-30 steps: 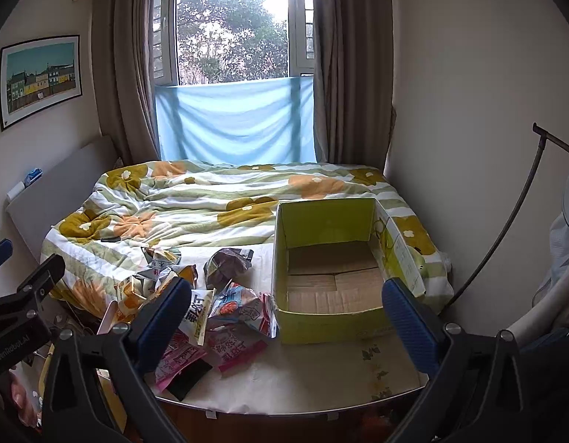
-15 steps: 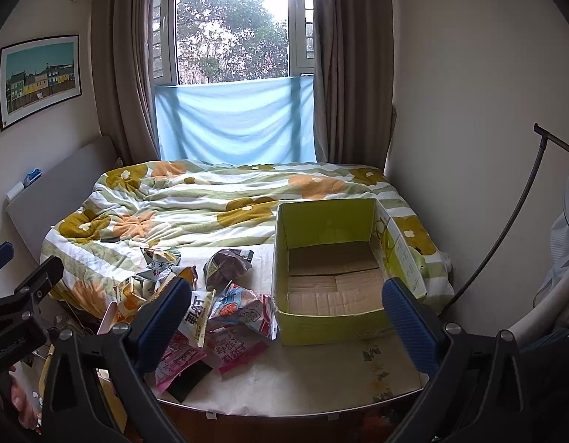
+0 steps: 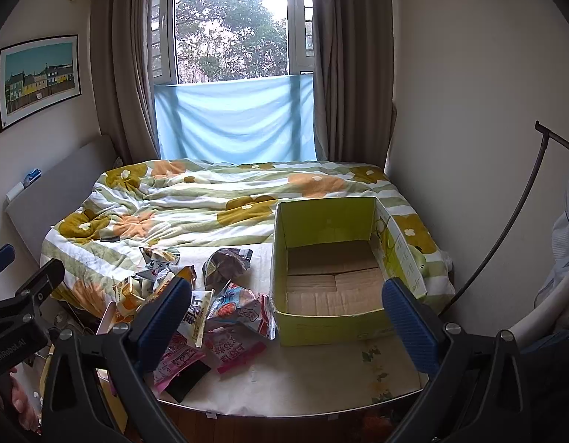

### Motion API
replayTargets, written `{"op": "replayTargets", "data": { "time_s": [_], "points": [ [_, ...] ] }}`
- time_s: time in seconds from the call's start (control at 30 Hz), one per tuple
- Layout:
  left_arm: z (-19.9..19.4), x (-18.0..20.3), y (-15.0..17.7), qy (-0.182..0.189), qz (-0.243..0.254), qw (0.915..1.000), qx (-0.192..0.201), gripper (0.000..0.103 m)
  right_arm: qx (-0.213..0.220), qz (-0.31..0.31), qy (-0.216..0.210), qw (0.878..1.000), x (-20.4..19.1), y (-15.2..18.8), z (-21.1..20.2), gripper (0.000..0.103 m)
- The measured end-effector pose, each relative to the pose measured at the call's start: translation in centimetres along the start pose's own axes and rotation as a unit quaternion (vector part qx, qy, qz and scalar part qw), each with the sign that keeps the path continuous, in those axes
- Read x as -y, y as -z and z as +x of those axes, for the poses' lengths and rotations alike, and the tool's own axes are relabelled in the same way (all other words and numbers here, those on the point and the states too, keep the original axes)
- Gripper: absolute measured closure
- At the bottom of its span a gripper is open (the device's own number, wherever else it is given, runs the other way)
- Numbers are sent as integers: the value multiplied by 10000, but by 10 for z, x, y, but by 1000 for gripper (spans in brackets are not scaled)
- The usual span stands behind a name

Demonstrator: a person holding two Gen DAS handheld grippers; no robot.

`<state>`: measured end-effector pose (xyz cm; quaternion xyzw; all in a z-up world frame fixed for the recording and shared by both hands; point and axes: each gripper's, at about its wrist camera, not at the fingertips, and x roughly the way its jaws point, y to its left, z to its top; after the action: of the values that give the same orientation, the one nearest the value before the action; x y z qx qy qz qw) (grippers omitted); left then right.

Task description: Organize snacks

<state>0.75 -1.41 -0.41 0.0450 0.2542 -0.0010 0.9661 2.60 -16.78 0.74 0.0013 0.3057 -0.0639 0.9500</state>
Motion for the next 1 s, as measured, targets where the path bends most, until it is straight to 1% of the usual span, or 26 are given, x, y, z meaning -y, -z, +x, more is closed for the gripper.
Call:
{"op": "replayTargets", "data": {
  "time_s": [1.0],
  "points": [
    [1,2,3,-13,-12,10000,-48,1,-41,24,-79,10000,-4,-1,4,0]
  ]
}}
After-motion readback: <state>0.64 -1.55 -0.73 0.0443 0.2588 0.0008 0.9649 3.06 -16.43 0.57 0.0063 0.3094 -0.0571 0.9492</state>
